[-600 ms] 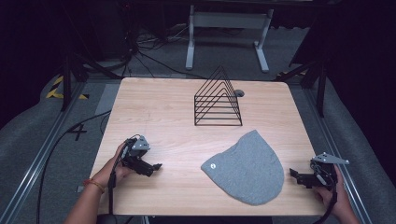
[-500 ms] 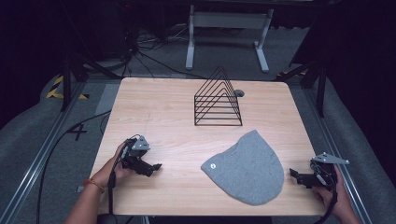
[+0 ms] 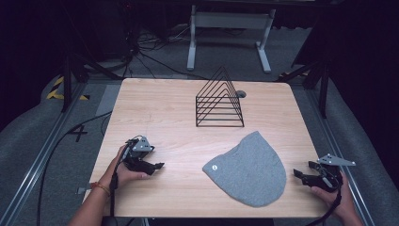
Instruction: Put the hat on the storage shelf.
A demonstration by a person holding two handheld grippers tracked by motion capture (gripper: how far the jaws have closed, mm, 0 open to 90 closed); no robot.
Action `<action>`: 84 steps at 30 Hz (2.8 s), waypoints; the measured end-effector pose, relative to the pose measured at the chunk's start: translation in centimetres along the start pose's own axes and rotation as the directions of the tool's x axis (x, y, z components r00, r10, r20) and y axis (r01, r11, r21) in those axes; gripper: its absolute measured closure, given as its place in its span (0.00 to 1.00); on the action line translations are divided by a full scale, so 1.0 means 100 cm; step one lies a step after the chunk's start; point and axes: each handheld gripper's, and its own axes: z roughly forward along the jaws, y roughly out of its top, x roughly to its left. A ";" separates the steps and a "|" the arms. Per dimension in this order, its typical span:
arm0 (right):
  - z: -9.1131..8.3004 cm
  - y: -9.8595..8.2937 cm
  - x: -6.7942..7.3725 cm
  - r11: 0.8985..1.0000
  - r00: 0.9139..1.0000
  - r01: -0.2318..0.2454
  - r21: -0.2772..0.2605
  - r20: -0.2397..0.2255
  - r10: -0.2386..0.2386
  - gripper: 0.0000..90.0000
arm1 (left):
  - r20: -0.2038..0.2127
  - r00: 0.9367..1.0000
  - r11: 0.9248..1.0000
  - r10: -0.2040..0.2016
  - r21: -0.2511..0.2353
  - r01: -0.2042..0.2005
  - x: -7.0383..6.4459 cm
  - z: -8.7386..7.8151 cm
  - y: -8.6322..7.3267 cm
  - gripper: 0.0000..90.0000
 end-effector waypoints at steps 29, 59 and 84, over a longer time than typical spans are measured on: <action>0.057 0.061 0.090 0.972 0.956 0.233 0.033 -0.188 -0.223 0.94 | 0.241 0.926 0.955 0.290 -0.011 -0.296 -0.090 0.089 0.104 0.78; 0.134 0.131 0.186 0.908 0.846 0.419 0.003 -0.366 -0.388 0.91 | 0.390 0.841 0.916 0.375 -0.015 -0.402 -0.184 0.089 0.102 0.80; 0.034 0.047 0.189 0.891 0.778 0.452 -0.048 -0.468 -0.420 0.87 | 0.055 0.983 0.985 0.173 -0.015 -0.172 -0.046 0.097 0.116 0.68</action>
